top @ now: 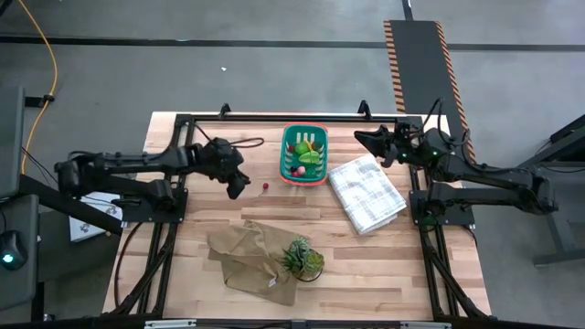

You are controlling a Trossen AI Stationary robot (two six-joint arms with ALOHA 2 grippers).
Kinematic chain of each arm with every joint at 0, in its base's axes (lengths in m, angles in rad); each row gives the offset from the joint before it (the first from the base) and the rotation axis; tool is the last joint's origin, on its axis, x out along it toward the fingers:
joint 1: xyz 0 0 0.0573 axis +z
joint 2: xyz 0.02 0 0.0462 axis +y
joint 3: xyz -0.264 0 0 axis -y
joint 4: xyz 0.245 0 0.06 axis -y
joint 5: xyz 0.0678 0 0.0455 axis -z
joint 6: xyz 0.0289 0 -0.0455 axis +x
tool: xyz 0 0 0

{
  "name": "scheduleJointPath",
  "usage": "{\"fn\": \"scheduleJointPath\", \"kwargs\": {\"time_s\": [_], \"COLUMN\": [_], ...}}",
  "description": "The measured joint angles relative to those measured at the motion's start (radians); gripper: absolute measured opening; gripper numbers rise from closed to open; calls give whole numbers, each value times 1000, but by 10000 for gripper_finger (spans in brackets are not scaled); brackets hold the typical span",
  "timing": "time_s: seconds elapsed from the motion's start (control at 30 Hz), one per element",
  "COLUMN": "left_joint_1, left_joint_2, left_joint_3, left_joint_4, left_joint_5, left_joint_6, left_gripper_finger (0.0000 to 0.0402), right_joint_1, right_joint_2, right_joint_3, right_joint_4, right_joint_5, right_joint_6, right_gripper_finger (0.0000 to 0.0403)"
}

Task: Pick and placing Produce into tupperware
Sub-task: Put the red cherry into the green basket

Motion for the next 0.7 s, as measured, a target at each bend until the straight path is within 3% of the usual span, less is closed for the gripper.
{"fn": "scheduleJointPath", "kwargs": {"time_s": [0.5,0.7], "left_joint_1": [0,0], "left_joint_2": [86,145], "left_joint_3": [-20,-20], "left_joint_4": [128,127], "left_joint_5": [-1,-36], "left_joint_6": [371,427], "left_gripper_finger": [67,67], "right_joint_1": [1,1], "right_joint_2": [69,67], "right_joint_3": [0,0], "right_joint_4": [1,0], "right_joint_5": [-21,-26], "right_joint_6": [10,6], "right_gripper_finger": [79,79]}}
